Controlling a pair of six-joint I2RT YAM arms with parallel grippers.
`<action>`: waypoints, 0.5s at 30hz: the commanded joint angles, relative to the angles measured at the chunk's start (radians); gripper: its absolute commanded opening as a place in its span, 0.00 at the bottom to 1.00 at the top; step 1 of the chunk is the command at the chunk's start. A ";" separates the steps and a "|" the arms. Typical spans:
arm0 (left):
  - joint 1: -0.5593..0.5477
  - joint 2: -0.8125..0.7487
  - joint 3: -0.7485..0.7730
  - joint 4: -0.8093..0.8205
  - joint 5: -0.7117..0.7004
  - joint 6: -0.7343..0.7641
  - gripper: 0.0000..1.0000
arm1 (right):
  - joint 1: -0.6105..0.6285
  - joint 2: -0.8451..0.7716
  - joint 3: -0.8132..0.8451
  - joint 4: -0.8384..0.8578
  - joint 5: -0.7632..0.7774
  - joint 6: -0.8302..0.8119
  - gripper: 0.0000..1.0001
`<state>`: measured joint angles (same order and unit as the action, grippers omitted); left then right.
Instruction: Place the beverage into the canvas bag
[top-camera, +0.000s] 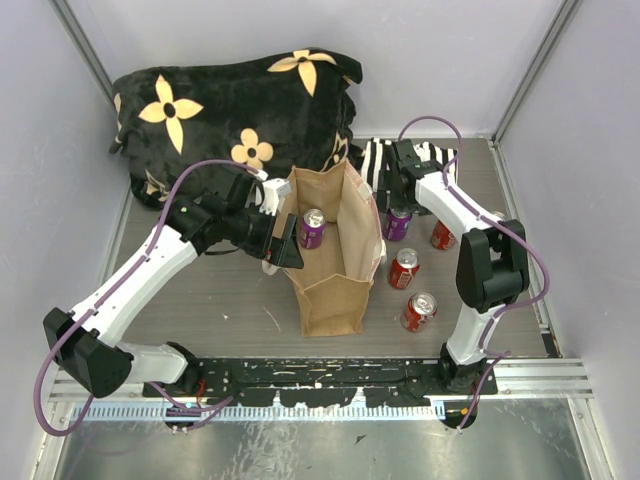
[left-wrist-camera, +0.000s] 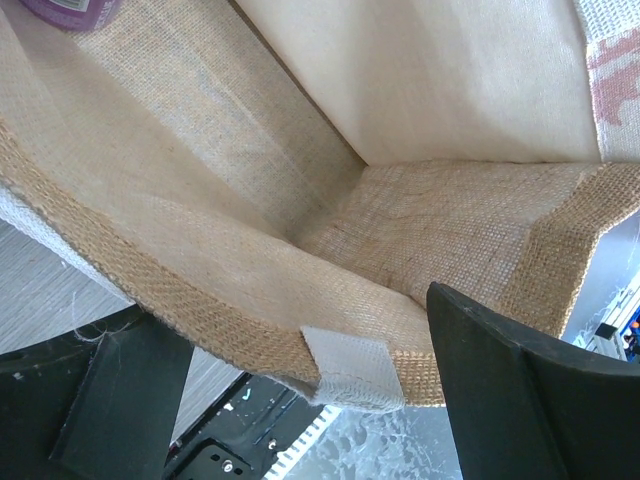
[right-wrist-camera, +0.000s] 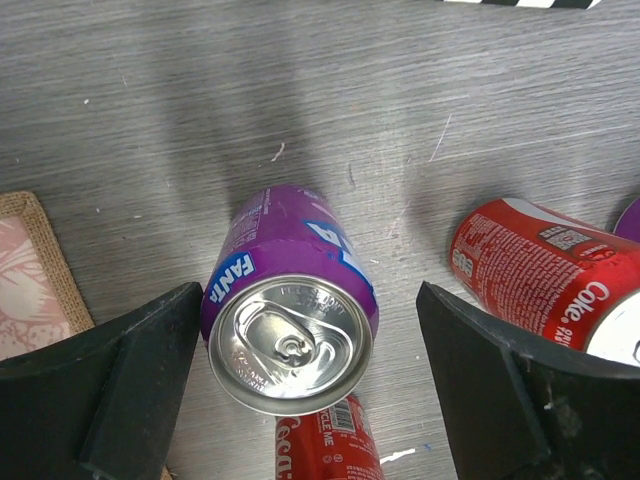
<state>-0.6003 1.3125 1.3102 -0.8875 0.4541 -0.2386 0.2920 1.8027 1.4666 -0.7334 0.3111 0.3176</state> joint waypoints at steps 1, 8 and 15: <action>-0.004 -0.024 -0.006 -0.012 0.008 0.013 0.99 | -0.008 0.017 0.055 0.002 -0.020 -0.008 0.91; -0.004 -0.031 -0.010 -0.018 0.005 0.018 1.00 | -0.010 0.019 0.060 -0.007 -0.037 -0.002 0.27; -0.003 -0.028 -0.010 -0.013 0.001 0.017 1.00 | -0.010 -0.002 0.111 -0.043 -0.034 -0.003 0.01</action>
<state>-0.6003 1.3060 1.3075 -0.8898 0.4538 -0.2356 0.2859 1.8351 1.4937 -0.7635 0.2737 0.3145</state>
